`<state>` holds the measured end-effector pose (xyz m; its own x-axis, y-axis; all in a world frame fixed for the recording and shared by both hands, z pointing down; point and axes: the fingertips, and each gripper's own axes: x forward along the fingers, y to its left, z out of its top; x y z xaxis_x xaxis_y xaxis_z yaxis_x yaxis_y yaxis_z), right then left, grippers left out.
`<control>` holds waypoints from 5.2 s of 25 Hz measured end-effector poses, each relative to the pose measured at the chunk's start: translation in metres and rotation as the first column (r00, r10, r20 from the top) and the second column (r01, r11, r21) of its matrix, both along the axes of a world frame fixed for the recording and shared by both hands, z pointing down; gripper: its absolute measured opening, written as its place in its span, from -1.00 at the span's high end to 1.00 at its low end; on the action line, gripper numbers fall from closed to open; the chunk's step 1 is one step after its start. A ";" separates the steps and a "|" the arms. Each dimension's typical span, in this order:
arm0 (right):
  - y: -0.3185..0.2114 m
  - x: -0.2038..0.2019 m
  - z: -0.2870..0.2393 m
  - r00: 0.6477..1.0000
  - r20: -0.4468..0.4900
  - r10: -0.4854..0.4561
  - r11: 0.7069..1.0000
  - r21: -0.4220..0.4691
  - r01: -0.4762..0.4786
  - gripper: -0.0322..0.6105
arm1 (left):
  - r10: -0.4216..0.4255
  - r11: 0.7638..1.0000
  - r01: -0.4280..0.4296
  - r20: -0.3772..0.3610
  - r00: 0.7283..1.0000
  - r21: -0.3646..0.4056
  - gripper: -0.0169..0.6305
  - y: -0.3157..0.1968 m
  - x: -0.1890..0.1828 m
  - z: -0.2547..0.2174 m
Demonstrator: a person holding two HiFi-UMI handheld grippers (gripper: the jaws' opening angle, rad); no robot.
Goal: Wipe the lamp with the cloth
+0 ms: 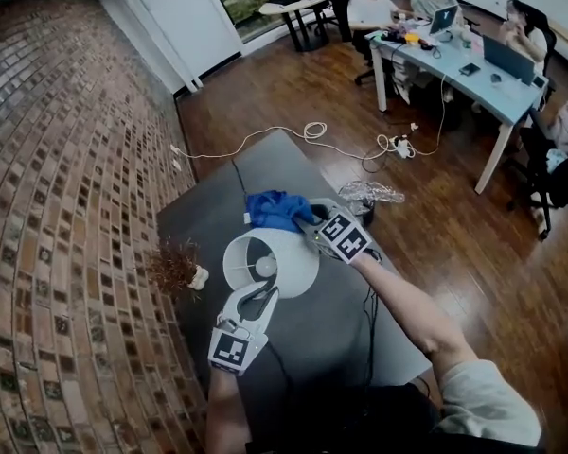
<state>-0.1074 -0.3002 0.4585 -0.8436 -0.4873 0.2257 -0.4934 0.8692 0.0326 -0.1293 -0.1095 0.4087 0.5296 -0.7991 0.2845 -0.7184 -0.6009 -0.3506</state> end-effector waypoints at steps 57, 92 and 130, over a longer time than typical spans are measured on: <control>0.030 0.049 -0.007 0.961 0.179 0.209 0.973 -0.136 -0.187 0.63 | -0.303 0.952 0.285 -0.219 0.927 -0.112 0.74 -0.062 -0.054 -0.022; 0.097 0.003 0.100 0.992 -0.083 0.094 0.989 -0.108 -0.102 0.63 | -0.324 0.942 0.296 -0.210 0.922 -0.157 0.74 -0.112 -0.047 -0.030; 0.063 -0.094 0.091 0.992 -0.114 0.056 0.977 0.213 -0.030 0.63 | -0.438 0.871 0.456 0.130 0.889 -0.184 0.62 -0.212 -0.188 -0.011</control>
<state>-0.2012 -0.2370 0.5492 -0.7942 -0.5696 0.2116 -0.5116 0.8147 0.2729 -0.3174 -0.3216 0.3982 0.0975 -0.8647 0.4927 -0.9014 -0.2866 -0.3245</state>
